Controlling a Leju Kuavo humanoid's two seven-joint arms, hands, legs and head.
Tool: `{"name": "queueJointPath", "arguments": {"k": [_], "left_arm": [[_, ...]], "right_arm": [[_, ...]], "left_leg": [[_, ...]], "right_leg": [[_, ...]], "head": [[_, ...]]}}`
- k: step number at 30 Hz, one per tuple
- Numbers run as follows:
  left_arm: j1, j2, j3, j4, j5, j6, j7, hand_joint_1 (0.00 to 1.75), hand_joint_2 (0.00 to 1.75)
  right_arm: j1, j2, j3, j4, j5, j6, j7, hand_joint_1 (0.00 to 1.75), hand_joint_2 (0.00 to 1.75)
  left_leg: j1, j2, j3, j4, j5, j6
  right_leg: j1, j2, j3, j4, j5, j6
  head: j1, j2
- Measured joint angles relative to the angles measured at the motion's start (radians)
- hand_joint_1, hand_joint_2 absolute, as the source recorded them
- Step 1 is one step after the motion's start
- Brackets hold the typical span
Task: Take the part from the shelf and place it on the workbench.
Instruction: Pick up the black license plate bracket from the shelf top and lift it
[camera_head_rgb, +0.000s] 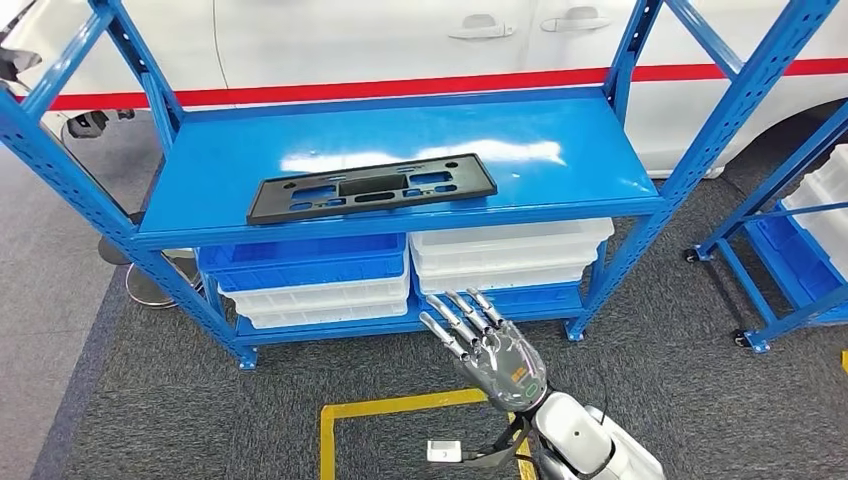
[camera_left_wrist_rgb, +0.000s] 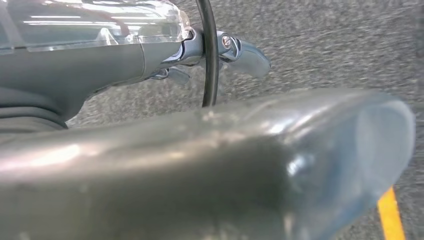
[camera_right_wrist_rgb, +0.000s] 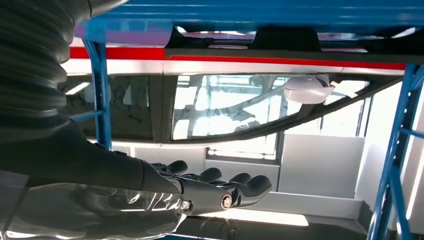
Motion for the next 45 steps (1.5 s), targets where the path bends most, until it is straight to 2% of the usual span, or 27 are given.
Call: {"name": "queueJointPath", "arguments": {"k": [1, 4, 6, 9, 10, 11, 12, 14, 15, 17, 20, 21, 23, 25, 26, 27, 29, 30, 31, 33, 36, 38, 40, 41, 42, 43, 45], "left_arm": [[-0.001, 0.001, 0.000, 0.000, 0.000, -0.003, -0.001, 0.00, 0.00], [-0.003, 0.003, 0.000, 0.000, 0.000, -0.005, -0.002, 0.00, 0.00], [-0.004, 0.003, 0.000, 0.000, 0.000, -0.005, -0.002, 0.00, 0.00], [-0.007, 0.003, 0.000, 0.000, 0.000, -0.005, -0.002, 0.00, 0.00], [-0.007, 0.003, 0.000, 0.000, 0.000, -0.005, -0.002, 0.00, 0.00], [-0.007, 0.003, 0.000, 0.000, 0.000, -0.005, -0.002, 0.00, 0.00], [-0.007, 0.003, 0.000, 0.000, 0.000, -0.007, -0.003, 0.00, 0.00], [-0.008, 0.003, 0.000, 0.000, -0.002, -0.014, -0.007, 0.00, 0.00], [-0.009, 0.002, 0.000, 0.000, -0.004, -0.019, -0.009, 0.00, 0.00], [-0.011, 0.002, 0.000, 0.001, -0.009, -0.024, -0.011, 0.00, 0.00], [-0.012, 0.005, 0.001, 0.001, -0.015, -0.024, -0.011, 0.00, 0.00], [-0.013, 0.006, 0.001, 0.001, -0.017, -0.023, -0.011, 0.00, 0.00], [-0.015, 0.008, 0.002, 0.001, -0.020, -0.023, -0.011, 0.00, 0.00], [-0.014, 0.011, 0.005, 0.001, -0.021, -0.026, -0.013, 0.00, 0.00], [-0.013, 0.012, 0.006, 0.001, -0.023, -0.027, -0.014, 0.00, 0.00], [-0.011, 0.013, 0.008, 0.001, -0.027, -0.029, -0.015, 0.00, 0.00], [-0.010, 0.013, 0.012, 0.001, -0.036, -0.030, -0.016, 0.00, 0.00], [-0.011, 0.014, 0.016, 0.001, -0.041, -0.030, -0.015, 0.00, 0.00], [-0.011, 0.014, 0.020, 0.001, -0.046, -0.031, -0.015, 0.00, 0.00], [-0.012, 0.015, 0.027, 0.001, -0.055, -0.032, -0.015, 0.00, 0.00], [-0.010, 0.016, 0.032, 0.001, -0.065, -0.036, -0.016, 0.00, 0.00], [-0.012, 0.016, 0.034, 0.001, -0.066, -0.040, -0.017, 0.00, 0.00], [-0.015, 0.017, 0.040, 0.001, -0.069, -0.041, -0.018, 0.00, 0.00], [-0.015, 0.017, 0.044, 0.001, -0.071, -0.042, -0.019, 0.00, 0.00], [-0.013, 0.017, 0.047, 0.001, -0.072, -0.042, -0.019, 0.00, 0.00], [-0.012, 0.017, 0.049, 0.001, -0.073, -0.042, -0.019, 0.00, 0.00], [-0.010, 0.016, 0.049, 0.001, -0.075, -0.042, -0.019, 0.00, 0.00]], "right_arm": [[-0.004, -0.008, 0.002, 0.002, 0.001, 0.000, 0.000, 0.00, 1.75], [-0.012, -0.016, 0.008, 0.008, 0.003, 0.000, 0.001, 0.00, 1.75], [-0.015, -0.015, 0.012, 0.011, 0.004, 0.000, 0.002, 0.00, 1.75], [-0.018, -0.010, 0.015, 0.016, 0.004, 0.000, 0.002, 0.00, 1.75], [-0.018, -0.009, 0.016, 0.019, 0.004, 0.000, 0.002, 0.00, 1.75], [-0.017, -0.009, 0.017, 0.022, 0.004, 0.000, 0.002, 0.00, 1.75], [-0.018, -0.009, 0.019, 0.024, 0.004, 0.001, 0.002, 0.00, 1.75], [-0.021, -0.009, 0.023, 0.029, 0.003, 0.004, 0.002, 0.00, 1.75], [-0.024, -0.008, 0.026, 0.031, 0.002, 0.005, 0.003, 0.00, 1.75], [-0.029, -0.007, 0.030, 0.035, -0.002, 0.006, 0.005, 0.00, 1.75], [-0.032, -0.008, 0.037, 0.038, -0.009, 0.008, 0.010, 0.00, 1.75], [-0.034, -0.010, 0.039, 0.039, -0.012, 0.009, 0.012, 0.00, 1.75], [-0.038, -0.014, 0.042, 0.042, -0.017, 0.012, 0.015, 0.00, 1.75], [-0.040, -0.016, 0.045, 0.047, -0.020, 0.018, 0.017, 0.00, 1.75], [-0.039, -0.016, 0.046, 0.049, -0.023, 0.021, 0.019, 0.00, 1.75], [-0.039, -0.016, 0.047, 0.052, -0.025, 0.024, 0.019, 0.00, 1.75], [-0.040, -0.016, 0.048, 0.056, -0.029, 0.028, 0.020, 0.00, 1.75], [-0.041, -0.016, 0.048, 0.058, -0.031, 0.029, 0.021, 0.00, 1.75], [-0.042, -0.017, 0.048, 0.059, -0.032, 0.030, 0.021, 0.00, 1.75], [-0.045, -0.017, 0.048, 0.061, -0.035, 0.034, 0.021, 0.00, 1.75], [-0.046, -0.017, 0.047, 0.062, -0.039, 0.037, 0.021, 0.00, 1.75], [-0.047, -0.014, 0.047, 0.064, -0.041, 0.038, 0.022, 0.00, 1.75], [-0.048, -0.011, 0.046, 0.069, -0.042, 0.040, 0.023, 0.00, 1.75], [-0.047, -0.010, 0.046, 0.072, -0.043, 0.041, 0.023, 0.00, 1.75], [-0.046, -0.010, 0.046, 0.075, -0.043, 0.041, 0.023, 0.00, 1.75], [-0.046, -0.010, 0.046, 0.077, -0.043, 0.041, 0.023, 0.00, 1.75], [-0.046, -0.009, 0.045, 0.079, -0.044, 0.041, 0.024, 0.00, 1.75]], "left_leg": [[-0.002, -0.002, 0.009, -0.024, 0.004, 0.008], [-0.006, -0.006, 0.009, -0.029, 0.005, 0.038], [-0.005, -0.008, 0.010, -0.032, 0.010, 0.053], [-0.010, -0.009, 0.009, -0.033, 0.012, 0.066], [-0.013, -0.011, 0.009, -0.033, 0.010, 0.069], [-0.017, -0.012, 0.010, -0.033, 0.009, 0.071], [-0.022, -0.014, 0.013, -0.033, 0.007, 0.073], [-0.028, -0.017, 0.020, -0.033, 0.003, 0.075], [-0.031, -0.017, 0.022, -0.033, 0.001, 0.074], [-0.031, -0.018, 0.020, -0.033, -0.002, 0.068], [-0.030, -0.016, 0.020, -0.030, -0.009, 0.052], [-0.030, -0.014, 0.013, -0.010, -0.022, 0.046], [-0.026, -0.010, -0.034, 0.087, -0.070, 0.033], [-0.018, -0.008, -0.104, 0.210, -0.110, 0.021], [-0.014, -0.006, -0.125, 0.237, -0.106, 0.017], [-0.010, -0.004, -0.128, 0.227, -0.082, 0.012], [-0.004, -0.001, -0.086, 0.113, -0.001, 0.004], [-0.005, 0.000, -0.059, 0.052, 0.025, 0.003], [-0.005, 0.000, -0.040, 0.010, 0.036, 0.008], [-0.008, -0.003, -0.030, -0.015, 0.026, 0.026], [-0.006, -0.008, -0.015, -0.023, 0.017, 0.053], [-0.005, -0.011, 0.002, -0.027, 0.010, 0.065], [-0.009, -0.015, 0.012, -0.028, 0.001, 0.072], [-0.012, -0.017, 0.018, -0.027, -0.005, 0.074], [-0.016, -0.019, 0.026, -0.028, -0.011, 0.075], [-0.020, -0.020, 0.036, -0.028, -0.018, 0.076], [-0.027, -0.021, 0.057, -0.029, -0.033, 0.076]], "right_leg": [[0.002, 0.000, 0.000, 0.002, -0.002, 0.006], [0.002, 0.001, -0.001, 0.001, -0.002, 0.020], [-0.001, 0.004, -0.016, 0.037, -0.030, 0.025], [0.001, 0.009, -0.103, 0.223, -0.121, 0.023], [0.001, 0.010, -0.130, 0.275, -0.135, 0.021], [0.003, 0.010, -0.142, 0.294, -0.129, 0.018], [0.006, 0.010, -0.135, 0.271, -0.103, 0.011], [0.019, 0.010, -0.078, 0.144, -0.029, -0.013], [0.024, 0.009, -0.048, 0.079, -0.006, -0.025], [0.033, 0.008, -0.020, 0.017, 0.002, -0.036], [0.028, 0.007, -0.008, -0.006, 0.005, -0.034], [0.024, 0.005, -0.001, -0.016, 0.006, -0.035], [0.018, 0.000, 0.012, -0.028, 0.006, -0.037], [0.017, -0.003, 0.018, -0.027, 0.000, -0.037], [0.016, -0.003, 0.023, -0.026, -0.005, -0.034], [0.014, -0.003, 0.029, -0.024, -0.011, -0.031], [0.008, -0.003, 0.044, -0.019, -0.028, -0.019], [0.008, -0.003, 0.050, -0.015, -0.037, -0.012], [0.010, -0.003, 0.052, -0.012, -0.044, -0.005], [0.014, -0.002, 0.054, -0.009, -0.050, 0.007], [0.009, 0.002, 0.058, 0.010, -0.054, 0.016], [0.006, 0.004, 0.021, 0.090, -0.082, 0.018], [0.007, 0.006, -0.062, 0.215, -0.124, 0.018], [0.008, 0.006, -0.099, 0.257, -0.131, 0.015], [0.011, 0.007, -0.122, 0.270, -0.121, 0.011], [0.015, 0.008, -0.127, 0.246, -0.089, 0.002], [0.032, 0.006, -0.102, 0.136, 0.000, -0.028]], "head": [[0.000, 0.000], [0.000, 0.000], [0.000, 0.000], [0.000, 0.000], [0.000, 0.000], [0.000, 0.000], [0.000, 0.000], [0.000, 0.000], [0.000, 0.000], [0.000, 0.000], [0.000, 0.000], [0.000, 0.000], [0.000, 0.000], [0.000, 0.000], [0.000, 0.000], [0.000, 0.000], [0.000, 0.000], [0.000, 0.000], [0.000, 0.000], [0.000, 0.000], [0.000, 0.000], [0.000, 0.000], [0.000, 0.000], [0.000, 0.000], [0.000, 0.000], [0.000, 0.000], [0.000, 0.000]]}}
